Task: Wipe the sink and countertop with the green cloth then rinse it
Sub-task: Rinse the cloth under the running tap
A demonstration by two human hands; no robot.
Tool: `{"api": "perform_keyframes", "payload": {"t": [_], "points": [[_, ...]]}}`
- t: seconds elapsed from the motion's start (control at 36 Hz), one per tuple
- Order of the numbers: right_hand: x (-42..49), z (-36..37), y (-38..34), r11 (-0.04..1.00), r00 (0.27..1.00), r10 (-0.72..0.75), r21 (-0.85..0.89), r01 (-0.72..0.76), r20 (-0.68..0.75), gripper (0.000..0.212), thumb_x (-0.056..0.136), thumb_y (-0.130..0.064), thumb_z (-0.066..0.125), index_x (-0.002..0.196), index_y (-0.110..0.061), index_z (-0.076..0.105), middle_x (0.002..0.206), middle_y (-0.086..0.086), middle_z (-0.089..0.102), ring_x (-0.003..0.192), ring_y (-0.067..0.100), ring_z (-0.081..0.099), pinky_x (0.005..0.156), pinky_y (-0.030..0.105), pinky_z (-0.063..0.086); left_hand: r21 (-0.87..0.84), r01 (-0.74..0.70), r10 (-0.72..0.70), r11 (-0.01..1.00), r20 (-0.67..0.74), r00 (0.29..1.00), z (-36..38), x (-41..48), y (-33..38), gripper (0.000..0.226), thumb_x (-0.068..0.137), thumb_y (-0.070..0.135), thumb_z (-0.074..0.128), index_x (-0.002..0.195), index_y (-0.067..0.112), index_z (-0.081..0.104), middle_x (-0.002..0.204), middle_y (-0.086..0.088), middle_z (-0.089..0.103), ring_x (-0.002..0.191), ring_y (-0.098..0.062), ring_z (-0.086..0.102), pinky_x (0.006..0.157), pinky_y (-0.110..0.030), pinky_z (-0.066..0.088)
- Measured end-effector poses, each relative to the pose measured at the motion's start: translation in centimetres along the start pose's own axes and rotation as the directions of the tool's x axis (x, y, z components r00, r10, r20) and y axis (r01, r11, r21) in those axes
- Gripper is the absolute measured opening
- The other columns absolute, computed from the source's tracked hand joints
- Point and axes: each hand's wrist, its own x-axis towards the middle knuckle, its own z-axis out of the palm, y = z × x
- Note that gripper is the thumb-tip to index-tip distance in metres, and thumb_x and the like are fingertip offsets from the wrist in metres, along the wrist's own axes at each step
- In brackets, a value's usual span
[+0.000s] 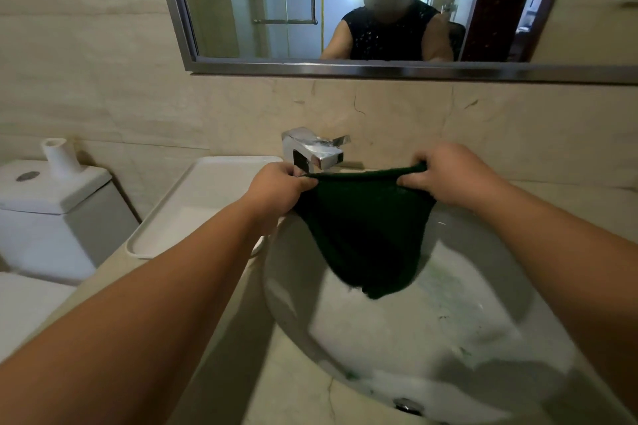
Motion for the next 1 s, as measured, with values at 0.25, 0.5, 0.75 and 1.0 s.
{"api": "perform_keyframes", "payload": {"t": [0.25, 0.5, 0.75, 1.0], "points": [[1.6, 6.1, -2.1, 0.859, 0.988, 0.056, 0.497, -0.122, 0.146, 0.012, 0.086, -0.006, 0.077, 0.091, -0.017, 0.075, 0.090, 0.018, 0.076, 0.080, 0.035, 0.076, 0.078, 0.049, 0.064, -0.067, -0.059, 0.050, 0.996, -0.131, 0.990, -3.1, -1.7, 0.4, 0.017, 0.096, 0.020, 0.067, 0.102, 0.005, 0.071, 0.091, -0.012, 0.070, 0.090, -0.026, 0.071, 0.069, -0.034, 0.057], [2.9, 9.5, -5.2, 0.627, 0.979, 0.012, 0.761, -0.168, 0.206, 0.020, 0.085, 0.006, 0.071, 0.092, -0.012, 0.072, 0.097, 0.015, 0.072, 0.083, 0.022, 0.067, 0.066, 0.030, 0.057, -0.209, -0.094, 0.080, 0.974, -0.071, 0.994, -5.3, -2.7, -0.1, 0.027, 0.088, 0.011, 0.068, 0.064, 0.020, 0.063, 0.062, -0.001, 0.057, 0.061, -0.018, 0.060, 0.054, -0.029, 0.045], [3.2, 8.9, -3.4, 0.476, 0.966, 0.096, 0.841, -0.256, 0.240, 0.022, 0.087, 0.004, 0.072, 0.101, -0.012, 0.071, 0.103, 0.010, 0.072, 0.084, 0.019, 0.070, 0.059, 0.024, 0.054, -0.229, -0.075, 0.052, 0.970, -0.107, 0.993, -4.7, -2.3, -0.9, 0.035, 0.090, 0.009, 0.067, 0.057, 0.022, 0.064, 0.057, 0.002, 0.058, 0.058, -0.016, 0.059, 0.054, -0.028, 0.044], [3.6, 4.5, 1.8, 0.330, 0.957, 0.225, 0.910, -0.250, 0.181, 0.018, 0.095, 0.002, 0.063, 0.101, -0.012, 0.072, 0.102, 0.012, 0.070, 0.086, 0.020, 0.070, 0.054, 0.026, 0.058, -0.137, -0.010, 0.003, 0.990, -0.054, 0.999, -1.5, 0.0, -1.2, 0.013, 0.096, 0.022, 0.072, 0.094, 0.010, 0.072, 0.084, -0.008, 0.075, 0.090, -0.028, 0.075, 0.076, -0.038, 0.060]]}}
